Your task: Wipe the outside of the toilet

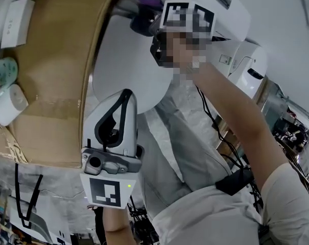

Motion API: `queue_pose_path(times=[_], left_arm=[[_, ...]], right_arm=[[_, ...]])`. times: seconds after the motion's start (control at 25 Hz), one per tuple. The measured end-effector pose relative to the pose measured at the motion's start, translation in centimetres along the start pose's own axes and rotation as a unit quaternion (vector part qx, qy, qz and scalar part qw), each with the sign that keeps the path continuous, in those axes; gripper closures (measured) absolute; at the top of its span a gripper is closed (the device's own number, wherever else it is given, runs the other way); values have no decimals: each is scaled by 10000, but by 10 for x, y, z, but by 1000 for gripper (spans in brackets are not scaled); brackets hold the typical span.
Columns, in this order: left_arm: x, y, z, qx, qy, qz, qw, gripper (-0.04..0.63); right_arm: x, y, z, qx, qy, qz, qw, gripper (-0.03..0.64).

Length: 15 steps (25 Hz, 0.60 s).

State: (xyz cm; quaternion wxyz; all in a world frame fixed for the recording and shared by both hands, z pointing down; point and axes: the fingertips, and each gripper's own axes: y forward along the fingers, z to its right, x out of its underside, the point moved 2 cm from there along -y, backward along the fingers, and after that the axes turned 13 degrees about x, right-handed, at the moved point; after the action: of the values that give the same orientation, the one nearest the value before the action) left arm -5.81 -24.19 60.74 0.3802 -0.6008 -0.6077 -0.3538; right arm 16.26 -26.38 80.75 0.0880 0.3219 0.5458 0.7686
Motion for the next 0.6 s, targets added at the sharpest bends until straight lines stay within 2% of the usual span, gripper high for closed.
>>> queue_pose_path(times=[0.24,0.44,0.6], left_arm=[[22,25,19,25,63,-288,9996,591],[43,54,13,-335,357,-570,9972,591],[56,91,-9,-585,356,-786,9945,591]], right_arm=[[11,-18,50,114,95,-44,9999,515],[21,-32,95,228,85,-73,9997,515],[31,-39,134,355,156,-133,9992,515]])
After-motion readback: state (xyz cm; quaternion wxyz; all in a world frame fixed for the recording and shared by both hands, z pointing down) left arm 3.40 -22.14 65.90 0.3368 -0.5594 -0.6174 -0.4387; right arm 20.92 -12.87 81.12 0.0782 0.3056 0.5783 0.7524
